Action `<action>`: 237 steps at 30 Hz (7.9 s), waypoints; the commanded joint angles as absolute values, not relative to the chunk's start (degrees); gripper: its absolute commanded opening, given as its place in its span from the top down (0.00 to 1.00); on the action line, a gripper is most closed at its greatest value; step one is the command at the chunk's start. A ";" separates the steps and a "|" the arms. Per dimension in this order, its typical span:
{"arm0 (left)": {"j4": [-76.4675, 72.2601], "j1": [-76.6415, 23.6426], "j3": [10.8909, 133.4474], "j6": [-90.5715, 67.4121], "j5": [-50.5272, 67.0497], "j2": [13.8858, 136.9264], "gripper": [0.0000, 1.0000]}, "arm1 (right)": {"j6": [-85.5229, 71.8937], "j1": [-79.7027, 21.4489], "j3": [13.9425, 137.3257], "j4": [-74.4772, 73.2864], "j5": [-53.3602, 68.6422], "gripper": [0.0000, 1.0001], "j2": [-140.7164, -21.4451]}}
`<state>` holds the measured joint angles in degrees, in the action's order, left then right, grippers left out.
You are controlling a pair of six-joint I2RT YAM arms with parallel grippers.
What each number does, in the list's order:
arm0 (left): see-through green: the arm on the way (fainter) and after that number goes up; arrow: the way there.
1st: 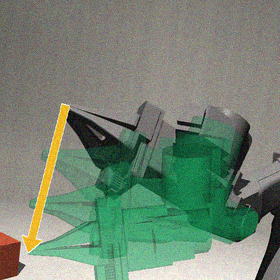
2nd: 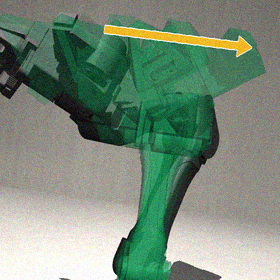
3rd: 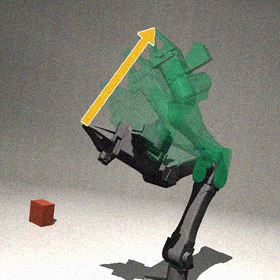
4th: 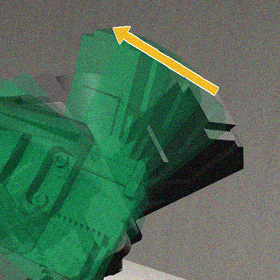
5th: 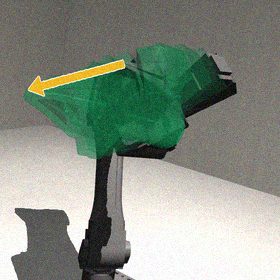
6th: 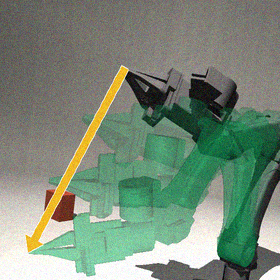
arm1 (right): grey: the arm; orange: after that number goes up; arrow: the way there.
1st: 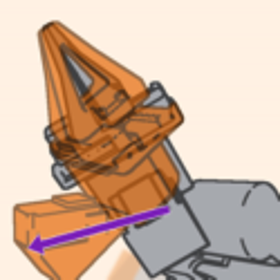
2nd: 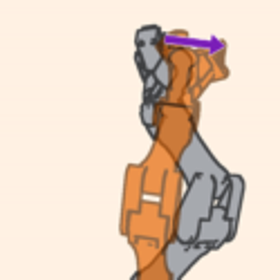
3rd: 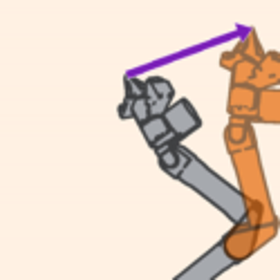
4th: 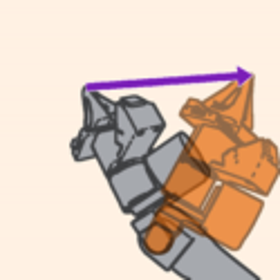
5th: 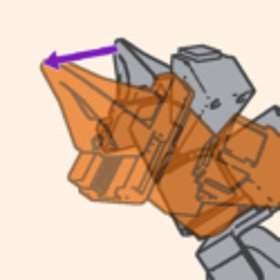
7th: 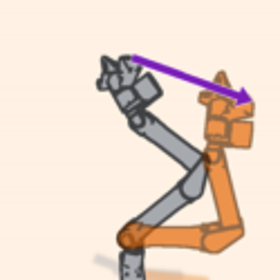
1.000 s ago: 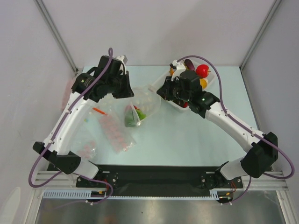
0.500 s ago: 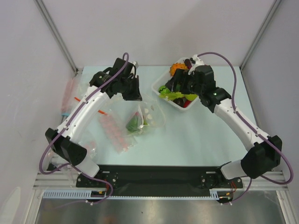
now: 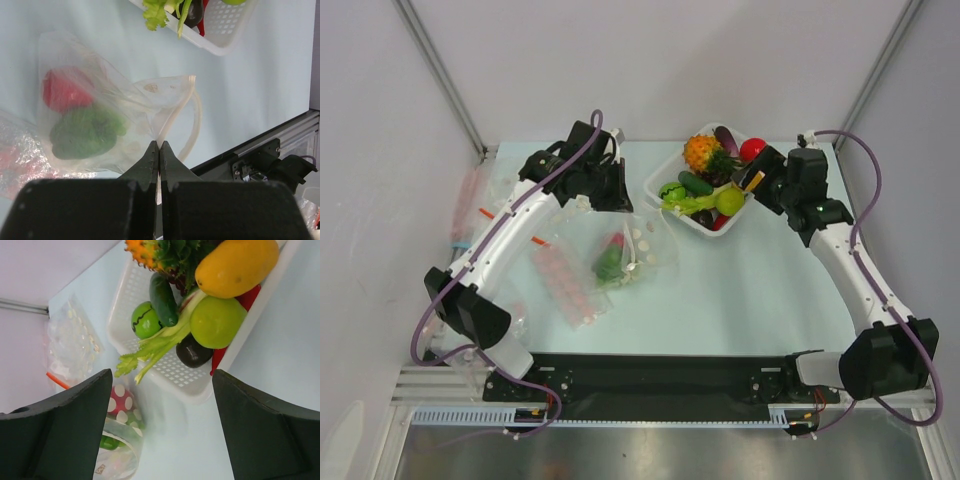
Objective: Place the food in the zip-top bag and seal the zipper
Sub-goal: Pick up the fake fruit from the bin, then place the fake fruit in the zipper food storage bag, then adjust the zipper food storage bag at the center of the board.
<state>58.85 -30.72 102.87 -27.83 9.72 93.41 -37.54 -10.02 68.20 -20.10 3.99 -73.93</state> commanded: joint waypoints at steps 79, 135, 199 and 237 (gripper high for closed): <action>50.27 -29.27 102.65 -24.88 9.23 91.84 1.00 | -44.84 -5.71 81.39 -14.24 -4.14 0.51 -91.85; 51.86 -29.18 103.18 -26.02 8.61 90.79 1.00 | -38.68 -0.79 78.84 -15.03 14.85 0.35 -94.05; 52.12 -27.51 107.14 -29.53 16.52 91.50 1.00 | -23.11 -29.62 74.01 -19.94 6.95 0.10 -77.43; 49.92 -27.42 90.88 -29.27 14.24 82.53 1.00 | -20.22 -38.32 80.24 -17.48 1.06 1.00 -73.47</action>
